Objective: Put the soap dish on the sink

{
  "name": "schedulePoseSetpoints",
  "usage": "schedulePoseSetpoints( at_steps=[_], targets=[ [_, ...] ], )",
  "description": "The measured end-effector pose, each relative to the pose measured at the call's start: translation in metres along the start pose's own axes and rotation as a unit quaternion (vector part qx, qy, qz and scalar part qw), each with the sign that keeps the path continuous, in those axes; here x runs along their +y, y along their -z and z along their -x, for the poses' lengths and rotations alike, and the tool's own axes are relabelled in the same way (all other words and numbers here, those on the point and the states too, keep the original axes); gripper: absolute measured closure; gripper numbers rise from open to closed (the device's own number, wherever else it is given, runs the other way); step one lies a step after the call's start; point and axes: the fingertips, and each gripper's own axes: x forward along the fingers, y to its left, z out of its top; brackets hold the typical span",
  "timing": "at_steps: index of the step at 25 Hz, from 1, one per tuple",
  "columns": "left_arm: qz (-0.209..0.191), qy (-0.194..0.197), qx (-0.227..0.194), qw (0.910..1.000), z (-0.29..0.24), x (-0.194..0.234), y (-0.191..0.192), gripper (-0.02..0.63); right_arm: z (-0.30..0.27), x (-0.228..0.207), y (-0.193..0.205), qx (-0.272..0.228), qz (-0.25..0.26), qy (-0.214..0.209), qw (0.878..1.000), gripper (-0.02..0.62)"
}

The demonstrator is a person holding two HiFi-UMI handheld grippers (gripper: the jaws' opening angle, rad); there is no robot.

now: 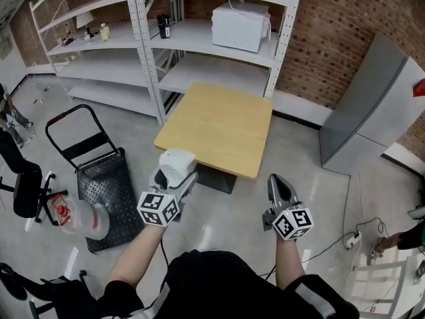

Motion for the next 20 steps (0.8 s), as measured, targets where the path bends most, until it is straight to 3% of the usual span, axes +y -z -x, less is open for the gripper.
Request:
schedulePoseSetpoints(
  at_steps=[12, 20],
  targets=[
    [0.003, 0.057, 0.03, 0.9979, -0.089, -0.012, 0.014, 0.143, 0.004, -0.058, 0.005, 0.0, -0.007, 0.078, 0.997, 0.589],
    [-0.022, 0.091, 0.04, 0.9948, -0.17, 0.011, 0.01, 0.143, -0.051, -0.085, -0.003, 0.001, 0.008, 0.102, 0.995, 0.589]
  ],
)
